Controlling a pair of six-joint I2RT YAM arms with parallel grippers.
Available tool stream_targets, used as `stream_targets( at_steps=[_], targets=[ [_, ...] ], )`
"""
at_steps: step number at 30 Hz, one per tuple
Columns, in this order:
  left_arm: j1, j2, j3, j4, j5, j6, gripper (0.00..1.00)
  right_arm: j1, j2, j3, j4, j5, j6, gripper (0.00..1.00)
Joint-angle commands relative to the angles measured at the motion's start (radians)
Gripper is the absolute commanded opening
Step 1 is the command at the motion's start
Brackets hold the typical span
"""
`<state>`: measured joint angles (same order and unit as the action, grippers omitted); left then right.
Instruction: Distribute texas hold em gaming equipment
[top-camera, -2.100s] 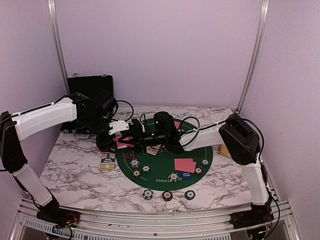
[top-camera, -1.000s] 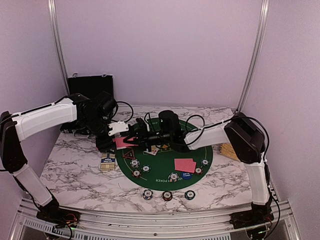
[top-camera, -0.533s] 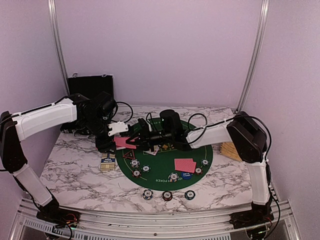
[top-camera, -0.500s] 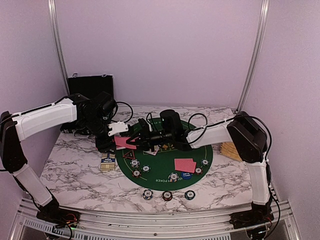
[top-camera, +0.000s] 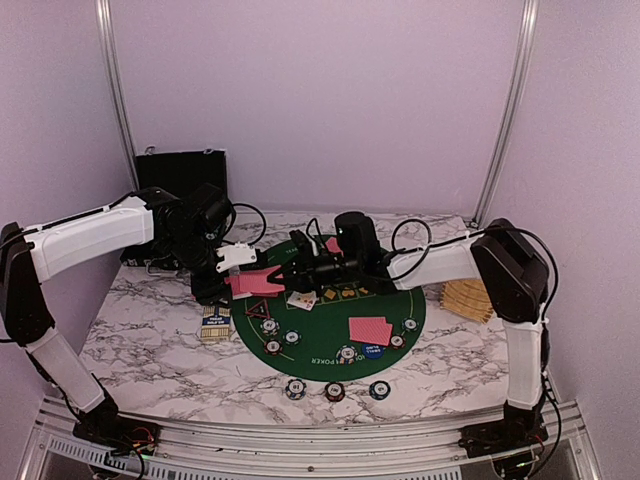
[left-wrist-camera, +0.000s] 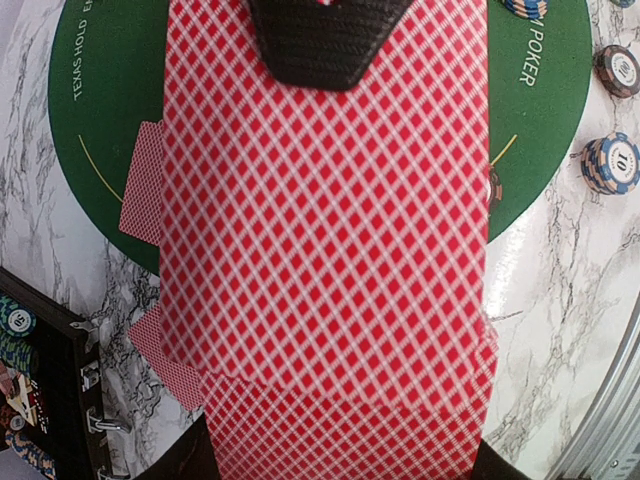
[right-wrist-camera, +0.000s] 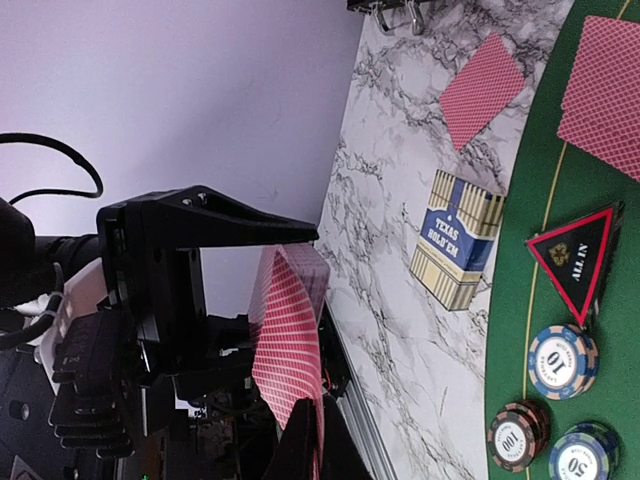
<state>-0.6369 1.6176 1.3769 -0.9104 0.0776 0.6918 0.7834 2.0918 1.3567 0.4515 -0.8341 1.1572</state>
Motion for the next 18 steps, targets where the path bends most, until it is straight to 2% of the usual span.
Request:
stream_targets(
  at_steps=[1,4,13,15,18],
  targets=[
    [0.002,-0.018,-0.007,0.004,0.001,-0.001,0.0,-0.029,-0.059,-0.005,-0.04,-0.019,-0.028,0.03],
    [0.002,-0.02,-0.007,0.004,0.0,-0.002,0.0,-0.044,-0.076,-0.016,-0.058,-0.029,-0.039,0.0],
    [0.003,-0.025,-0.016,0.004,-0.003,-0.002,0.0,-0.094,-0.145,-0.045,-0.134,-0.037,-0.093,0.0],
    [0.002,-0.025,-0.018,0.004,-0.005,-0.002,0.0,-0.108,-0.157,-0.02,-0.218,-0.016,-0.159,0.0],
    [0.003,-0.027,-0.019,0.004,-0.007,-0.002,0.0,-0.123,-0.158,0.104,-0.536,0.104,-0.39,0.0]
  ],
)
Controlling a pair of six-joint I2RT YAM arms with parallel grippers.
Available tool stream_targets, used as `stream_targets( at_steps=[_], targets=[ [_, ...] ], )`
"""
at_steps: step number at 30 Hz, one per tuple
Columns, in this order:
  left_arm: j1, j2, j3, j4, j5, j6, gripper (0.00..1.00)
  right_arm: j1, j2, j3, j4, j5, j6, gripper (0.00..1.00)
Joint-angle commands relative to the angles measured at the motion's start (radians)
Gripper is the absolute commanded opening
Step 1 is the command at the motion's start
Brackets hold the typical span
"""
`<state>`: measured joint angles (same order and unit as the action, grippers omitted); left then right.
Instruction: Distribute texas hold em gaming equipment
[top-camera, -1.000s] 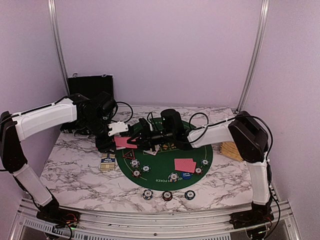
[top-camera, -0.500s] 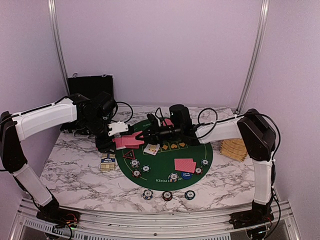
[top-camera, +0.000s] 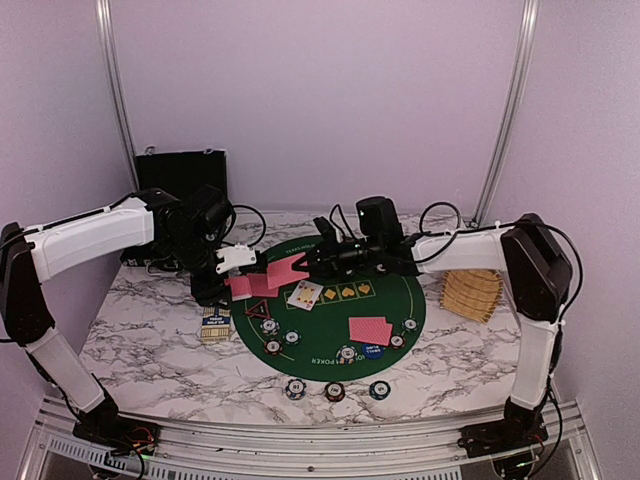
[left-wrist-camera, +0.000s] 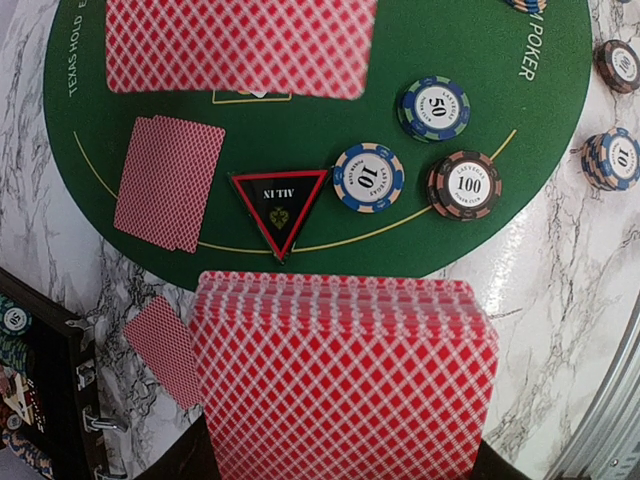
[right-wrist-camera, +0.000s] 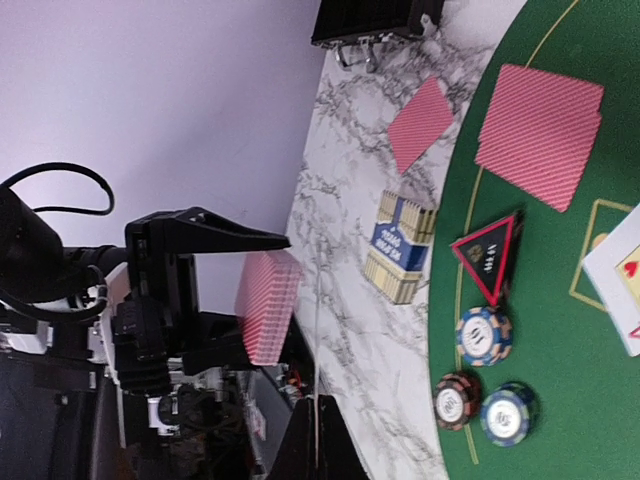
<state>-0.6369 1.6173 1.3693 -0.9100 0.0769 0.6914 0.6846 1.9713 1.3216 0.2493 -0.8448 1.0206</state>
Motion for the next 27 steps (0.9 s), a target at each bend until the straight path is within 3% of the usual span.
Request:
stream_targets(
  at_steps=[1,7,12,17,21,27],
  targets=[
    [0.003,-0.028,-0.013,0.003,-0.008,-0.001,0.0,-0.024,-0.029,0.187,-0.438,0.178,-0.336,0.0],
    [0.003,-0.037,-0.021,0.003,-0.015,0.002,0.0,-0.004,0.029,0.403,-0.825,0.601,-0.657,0.0],
    [0.005,-0.039,-0.025,0.003,-0.02,0.0,0.0,0.072,0.104,0.537,-0.939,1.01,-0.846,0.0],
    [0.005,-0.046,-0.027,0.003,-0.021,0.0,0.0,0.155,0.236,0.667,-1.019,1.323,-0.991,0.0],
    [0.005,-0.049,-0.027,0.003,-0.02,0.0,0.0,0.192,0.298,0.692,-1.004,1.485,-1.087,0.0],
    [0.006,-0.052,-0.022,0.002,-0.023,0.002,0.0,0.216,0.337,0.679,-0.945,1.556,-1.151,0.0]
  ],
)
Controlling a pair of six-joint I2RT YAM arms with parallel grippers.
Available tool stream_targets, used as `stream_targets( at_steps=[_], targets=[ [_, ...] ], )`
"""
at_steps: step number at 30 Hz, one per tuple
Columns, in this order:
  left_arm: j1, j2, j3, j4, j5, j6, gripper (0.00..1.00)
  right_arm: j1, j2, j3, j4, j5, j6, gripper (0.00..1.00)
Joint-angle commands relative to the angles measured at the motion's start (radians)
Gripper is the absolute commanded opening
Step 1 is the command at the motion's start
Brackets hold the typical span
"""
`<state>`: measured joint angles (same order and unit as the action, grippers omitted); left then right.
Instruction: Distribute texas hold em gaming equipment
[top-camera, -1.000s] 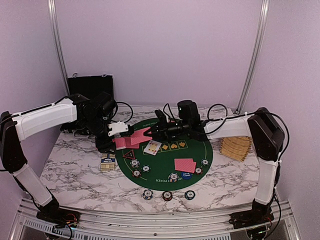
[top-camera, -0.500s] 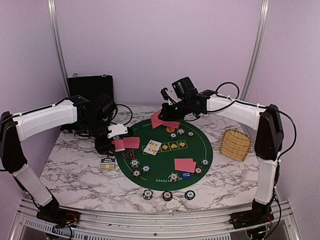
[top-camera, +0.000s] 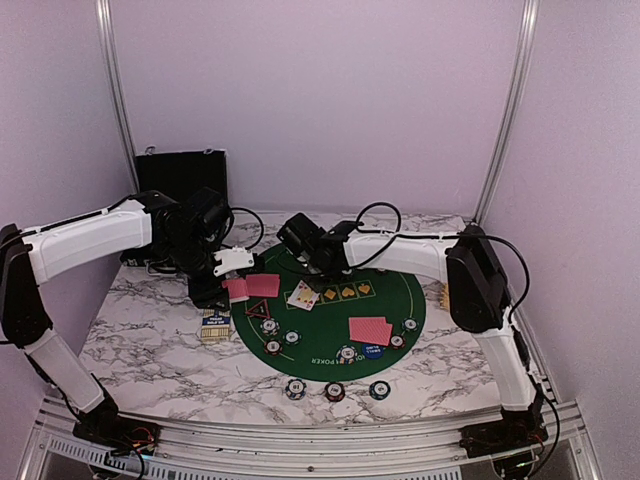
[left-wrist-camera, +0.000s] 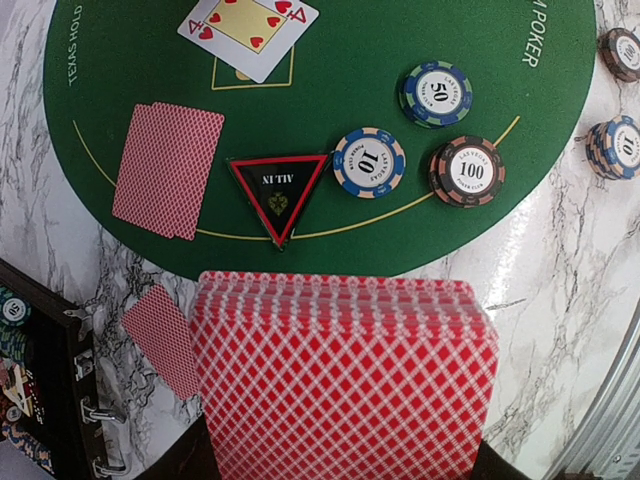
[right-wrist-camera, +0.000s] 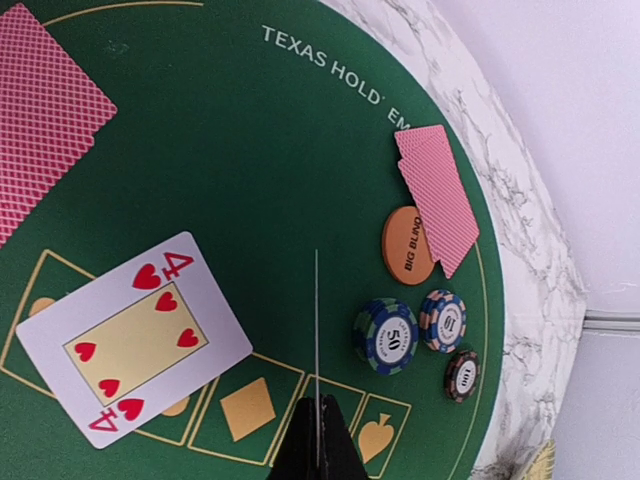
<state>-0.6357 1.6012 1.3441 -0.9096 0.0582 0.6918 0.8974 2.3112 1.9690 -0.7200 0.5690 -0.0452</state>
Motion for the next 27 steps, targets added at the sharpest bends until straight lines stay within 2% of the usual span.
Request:
stream_targets(
  at_steps=[1,7,15,25,27],
  targets=[
    [0.005,-0.037,0.003,0.002,-0.003,0.002,0.0,0.009,0.005,0.027,0.032,0.154,-0.098,0.0],
    [0.004,-0.034,0.001,0.002,0.0,0.0,0.0,0.043,0.05,0.007,0.077,0.206,-0.163,0.0],
    [0.004,-0.037,-0.001,0.002,-0.004,0.002,0.0,0.044,0.063,-0.012,0.104,0.094,-0.146,0.0],
    [0.004,-0.032,-0.001,0.002,-0.004,0.001,0.0,0.063,0.069,-0.058,0.11,0.035,-0.138,0.0],
    [0.004,-0.032,0.001,0.003,-0.004,0.002,0.0,0.068,0.07,-0.067,0.108,0.023,-0.134,0.03]
  ],
)
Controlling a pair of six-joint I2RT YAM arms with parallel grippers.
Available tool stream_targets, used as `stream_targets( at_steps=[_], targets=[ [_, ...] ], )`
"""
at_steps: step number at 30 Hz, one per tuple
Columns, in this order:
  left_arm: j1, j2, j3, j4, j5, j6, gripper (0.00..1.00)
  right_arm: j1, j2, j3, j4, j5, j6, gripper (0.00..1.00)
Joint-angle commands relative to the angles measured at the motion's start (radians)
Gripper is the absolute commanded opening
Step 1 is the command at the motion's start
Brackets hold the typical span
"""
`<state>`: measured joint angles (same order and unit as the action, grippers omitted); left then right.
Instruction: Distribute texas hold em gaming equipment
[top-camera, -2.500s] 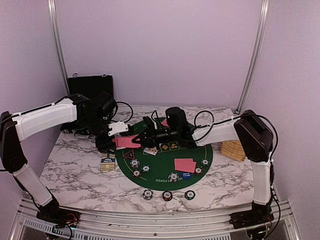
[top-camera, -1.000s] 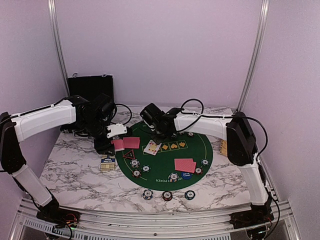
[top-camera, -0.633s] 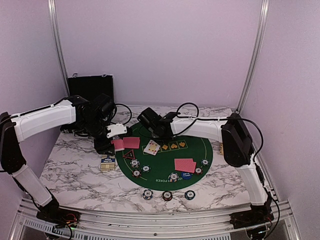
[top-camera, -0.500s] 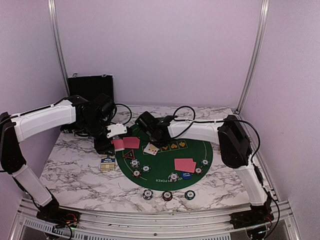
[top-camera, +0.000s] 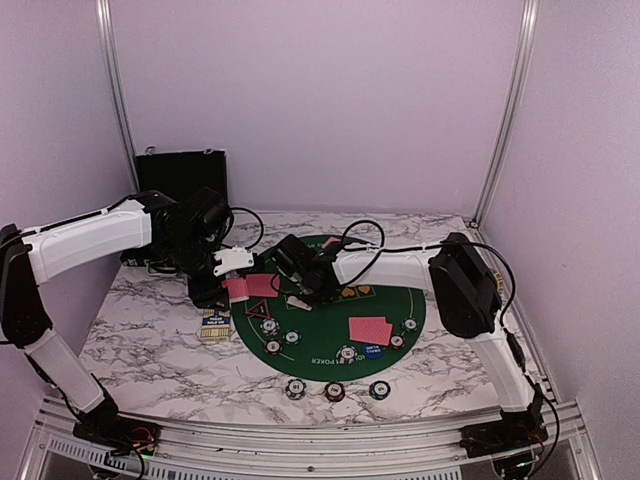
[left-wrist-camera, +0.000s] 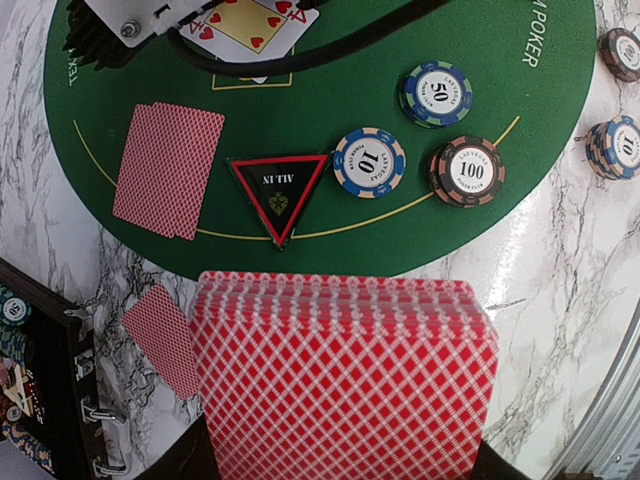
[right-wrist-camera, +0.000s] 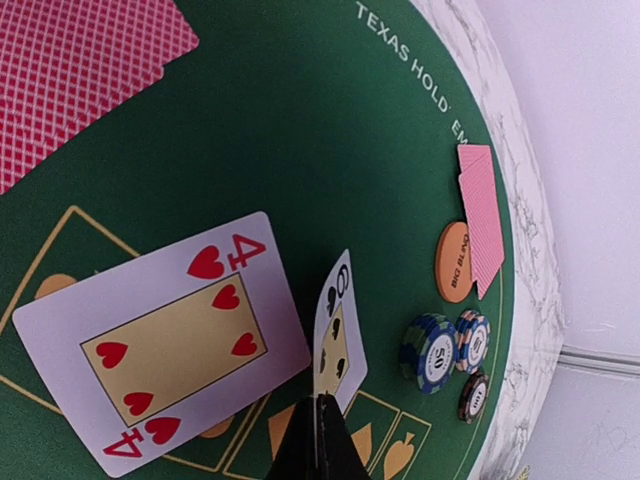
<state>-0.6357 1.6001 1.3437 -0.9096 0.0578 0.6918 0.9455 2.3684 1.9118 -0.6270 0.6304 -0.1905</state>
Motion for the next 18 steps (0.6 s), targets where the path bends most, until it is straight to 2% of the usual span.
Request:
stream_targets(
  at_steps=[1,9,18],
  targets=[
    [0.004,-0.03,0.003,0.003,-0.004,0.002,0.0,0.022,0.011,-0.016,0.014,-0.045,0.016,0.05],
    [0.004,-0.031,0.001,0.002,-0.004,0.002,0.0,0.021,-0.02,-0.055,0.023,-0.12,0.054,0.15],
    [0.004,-0.034,0.004,0.002,-0.004,0.002,0.0,0.015,-0.088,-0.086,0.036,-0.261,0.106,0.38]
  ],
)
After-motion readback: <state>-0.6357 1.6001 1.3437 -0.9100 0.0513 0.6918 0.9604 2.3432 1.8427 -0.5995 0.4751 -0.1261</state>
